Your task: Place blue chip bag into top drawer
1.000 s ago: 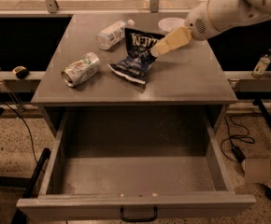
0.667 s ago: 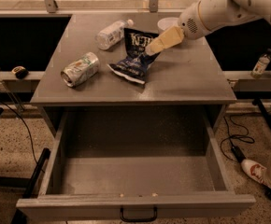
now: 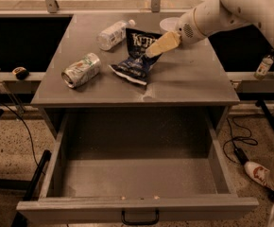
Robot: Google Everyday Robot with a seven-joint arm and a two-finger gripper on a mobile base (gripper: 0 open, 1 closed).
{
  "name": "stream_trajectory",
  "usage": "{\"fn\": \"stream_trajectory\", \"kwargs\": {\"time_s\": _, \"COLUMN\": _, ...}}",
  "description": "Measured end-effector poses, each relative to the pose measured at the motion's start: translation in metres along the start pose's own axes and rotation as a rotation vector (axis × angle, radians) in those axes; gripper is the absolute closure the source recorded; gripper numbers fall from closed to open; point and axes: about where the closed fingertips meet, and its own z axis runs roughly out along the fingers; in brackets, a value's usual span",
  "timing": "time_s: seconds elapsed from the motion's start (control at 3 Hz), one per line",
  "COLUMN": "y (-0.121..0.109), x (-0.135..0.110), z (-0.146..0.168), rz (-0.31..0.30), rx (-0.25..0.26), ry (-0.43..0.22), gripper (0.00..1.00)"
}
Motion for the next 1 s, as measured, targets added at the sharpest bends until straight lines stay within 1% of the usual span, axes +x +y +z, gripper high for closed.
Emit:
{"fn": "stream_trajectory", "kwargs": {"time_s": 0.33, "y": -0.0047, "x": 0.0089, "z": 0.0100, "rz": 0.011, "rx": 0.003, "ry": 0.014, "gripper": 0.41}}
{"fn": "stream_trajectory", "kwargs": {"time_s": 0.67, "y": -0.0050, "x": 0.0095, "z": 0.0108, "rz": 0.011, "rx": 0.002, "ry": 0.015, "gripper": 0.64}}
{"fn": "stream_trajectory", "kwargs": {"time_s": 1.0, "y": -0.0021, "x": 0.0070, "z": 0.0151, "rz": -0.011, "rx": -0.012, "ry": 0.015, "gripper": 0.87}}
